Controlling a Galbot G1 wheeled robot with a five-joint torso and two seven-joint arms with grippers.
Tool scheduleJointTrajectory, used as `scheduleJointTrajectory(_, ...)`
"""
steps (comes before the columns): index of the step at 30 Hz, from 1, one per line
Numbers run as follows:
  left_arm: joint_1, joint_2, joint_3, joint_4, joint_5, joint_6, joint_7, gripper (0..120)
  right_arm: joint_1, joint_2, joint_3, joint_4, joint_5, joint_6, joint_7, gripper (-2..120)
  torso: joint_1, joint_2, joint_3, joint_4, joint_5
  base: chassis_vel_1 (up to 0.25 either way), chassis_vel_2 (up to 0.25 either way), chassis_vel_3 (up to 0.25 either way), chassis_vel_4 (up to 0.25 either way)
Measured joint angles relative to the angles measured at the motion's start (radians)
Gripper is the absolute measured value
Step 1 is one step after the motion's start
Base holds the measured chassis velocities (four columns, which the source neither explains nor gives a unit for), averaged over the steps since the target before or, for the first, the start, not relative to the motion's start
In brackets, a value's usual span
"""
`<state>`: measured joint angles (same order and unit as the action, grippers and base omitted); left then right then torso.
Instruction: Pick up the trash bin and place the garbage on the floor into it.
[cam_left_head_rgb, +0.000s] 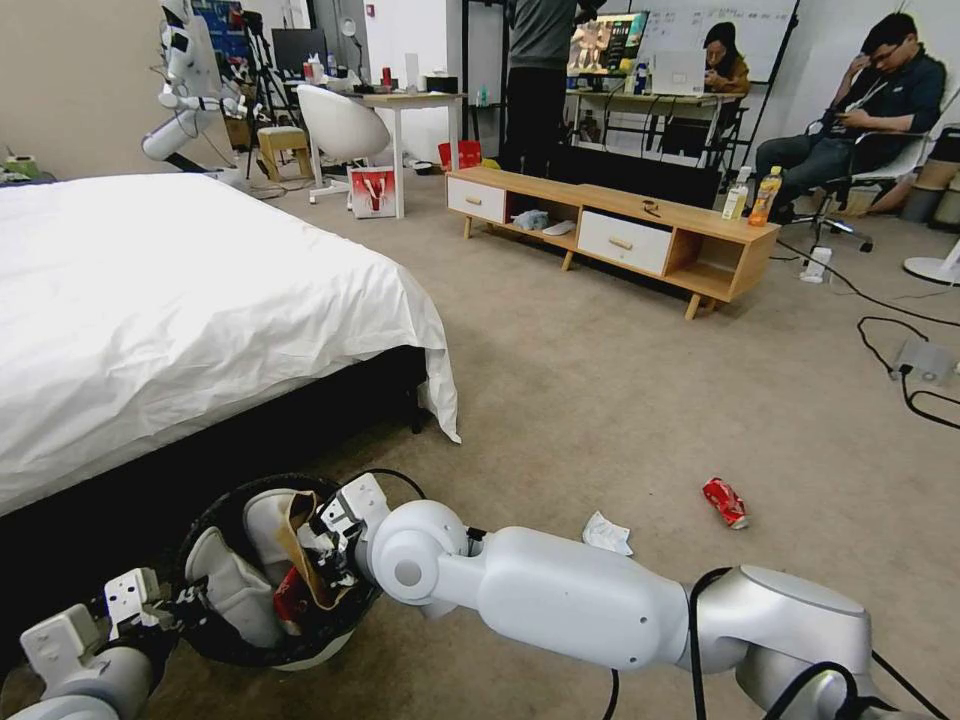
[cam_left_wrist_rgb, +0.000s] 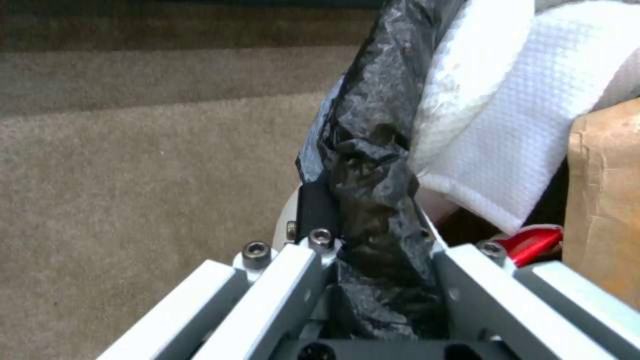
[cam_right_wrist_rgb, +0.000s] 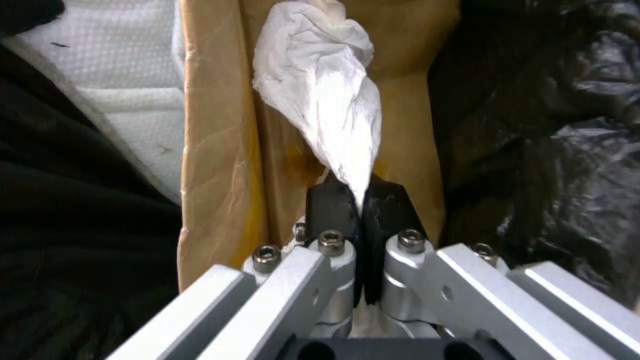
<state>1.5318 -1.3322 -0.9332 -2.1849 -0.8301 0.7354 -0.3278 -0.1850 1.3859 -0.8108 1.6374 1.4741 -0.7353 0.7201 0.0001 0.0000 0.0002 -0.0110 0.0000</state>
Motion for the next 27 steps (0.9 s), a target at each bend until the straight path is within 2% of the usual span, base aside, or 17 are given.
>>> scheduleJointTrajectory(4, 0.0, 0.0, 0.0, 0.003, 0.003, 0.0, 0.0, 3, 0.0, -0.003, 0.005, 0.01, 0.0, 0.0, 0.0, 0, 0.0, 0.0, 0.0, 0.0001, 0.0, 0.0, 0.0, 0.0, 0.0)
scheduleJointTrajectory(7, -0.001, 0.0, 0.0, 0.006, 0.005, 0.0, 0.0, 3, 0.0, -0.004, 0.017, 0.029, 0.004, 0.0, 0.004, 15, 0.0, 0.0, 0.0, 0.0001, 0.0, 0.0, 0.0, 0.0, 0.0)
scheduleJointTrajectory(8, -0.001, 0.0, 0.0, 0.006, 0.005, 0.0, 0.0, 3, 0.0, -0.004, 0.017, 0.029, 0.004, 0.0, 0.004, 15, 0.0, 0.0, 0.0, 0.0001, 0.0, 0.0, 0.0, 0.0, 0.0)
scheduleJointTrajectory(15, 0.0, -0.001, -0.002, 0.01, 0.006, 0.0, 0.001, 3, 0.009, -0.009, 0.034, 0.064, 0.019, 0.0, 0.018, 44, 0.0, 0.0, 0.0, 0.0001, 0.0, 0.0, 0.0, 0.0, 0.0)
scheduleJointTrajectory(17, 0.0, -0.001, -0.002, 0.01, 0.007, 0.0, 0.001, 3, 0.01, -0.009, 0.034, 0.065, 0.02, 0.0, 0.019, 46, 0.0, 0.0, 0.0, 0.0001, 0.0, 0.0, 0.0, 0.0, 0.0)
scheduleJointTrajectory(18, 0.0, -0.002, -0.002, 0.01, 0.007, 0.0, 0.001, 3, 0.011, -0.009, 0.037, 0.068, 0.022, 0.0, 0.02, 53, 0.0, 0.0, 0.0, 0.0001, 0.0, 0.0, 0.0, 0.0, 0.0)
scheduleJointTrajectory(19, 0.0, -0.002, -0.002, 0.01, 0.007, 0.0, 0.001, 3, 0.011, -0.009, 0.037, 0.068, 0.022, 0.0, 0.02, 53, 0.0, 0.0, 0.0, 0.0001, 0.0, 0.0, 0.0, 0.0, 0.0)
scheduleJointTrajectory(22, 0.001, -0.002, -0.002, 0.01, 0.007, 0.0, 0.001, 3, 0.011, -0.009, 0.041, 0.074, 0.024, 0.0, 0.026, 70, 0.0, 0.0, 0.0, 0.0001, 0.0, 0.0, 0.0, 0.0, 0.0)
scheduleJointTrajectory(23, 0.001, -0.002, -0.002, 0.01, 0.007, 0.0, 0.001, 3, 0.011, -0.009, 0.041, 0.074, 0.024, 0.0, 0.026, 70, 0.0, 0.0, 0.0, 0.0001, 0.0, 0.0, 0.0, 0.0, 0.0)
scheduleJointTrajectory(25, 0.001, 0.001, -0.004, 0.01, 0.007, 0.0, 0.001, 3, 0.011, -0.008, 0.047, 0.077, 0.026, 0.0, 0.031, 82, 0.0, 0.0, 0.0, 0.0001, 0.0, 0.0, 0.0, 0.0, 0.0)
scheduleJointTrajectory(27, 0.001, 0.002, -0.004, 0.012, 0.007, 0.0, 0.001, 3, 0.011, -0.007, 0.05, 0.08, 0.03, 0.0, 0.036, 86, 0.0, 0.0, 0.0, 0.0001, 0.0, 0.0, 0.0, 0.0, 0.0)
